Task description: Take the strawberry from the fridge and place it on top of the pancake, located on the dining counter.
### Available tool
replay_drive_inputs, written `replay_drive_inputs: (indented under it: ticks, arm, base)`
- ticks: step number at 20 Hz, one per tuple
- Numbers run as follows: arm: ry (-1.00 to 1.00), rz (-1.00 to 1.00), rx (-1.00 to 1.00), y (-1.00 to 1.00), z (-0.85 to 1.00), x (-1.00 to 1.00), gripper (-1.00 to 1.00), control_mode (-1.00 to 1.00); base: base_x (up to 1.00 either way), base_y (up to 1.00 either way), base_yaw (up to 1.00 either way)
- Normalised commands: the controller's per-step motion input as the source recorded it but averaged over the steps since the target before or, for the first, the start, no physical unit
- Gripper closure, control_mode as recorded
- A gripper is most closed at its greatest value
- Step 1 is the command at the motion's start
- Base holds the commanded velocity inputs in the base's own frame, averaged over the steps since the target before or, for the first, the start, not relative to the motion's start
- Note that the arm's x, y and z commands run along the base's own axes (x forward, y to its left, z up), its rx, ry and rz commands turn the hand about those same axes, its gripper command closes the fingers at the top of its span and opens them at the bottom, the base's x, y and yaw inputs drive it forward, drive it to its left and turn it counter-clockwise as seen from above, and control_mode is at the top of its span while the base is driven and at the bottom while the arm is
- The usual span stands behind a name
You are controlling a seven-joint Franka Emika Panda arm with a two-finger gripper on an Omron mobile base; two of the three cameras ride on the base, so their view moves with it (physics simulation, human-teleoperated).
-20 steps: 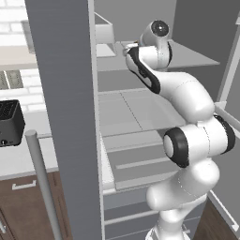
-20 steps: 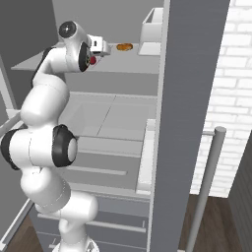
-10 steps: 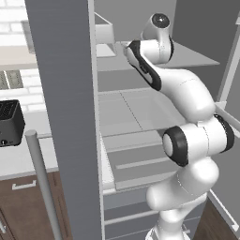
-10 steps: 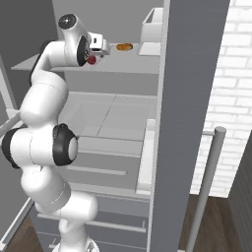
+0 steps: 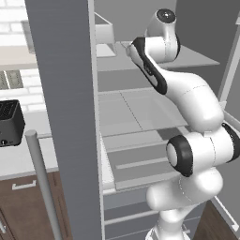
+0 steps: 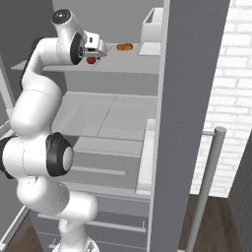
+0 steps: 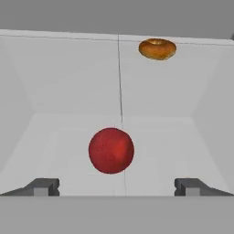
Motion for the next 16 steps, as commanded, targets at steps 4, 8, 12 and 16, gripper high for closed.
replay_drive_inputs:
  ticks: [4, 8, 12, 16]
  arm:
    - [0.0, -0.04, 0.0, 0.0, -0.1, 0.0, -1.0, -1.0]
    - [0.0, -0.06, 0.0, 0.0, -0.02, 0.04, -1.0, -1.0]
    - [0.0, -0.02, 0.0, 0.0, 0.0, 0.32, -1.0, -1.0]
    - [0.01, 0.0, 0.0, 0.0, -0.01, 0.38, -1.0, -1.0]
  base:
    - [0.0, 0.0, 0.0]
    - [0.0, 0.0, 0.0]
    - [0.0, 0.0, 0.0]
    - [0.0, 0.0, 0.0]
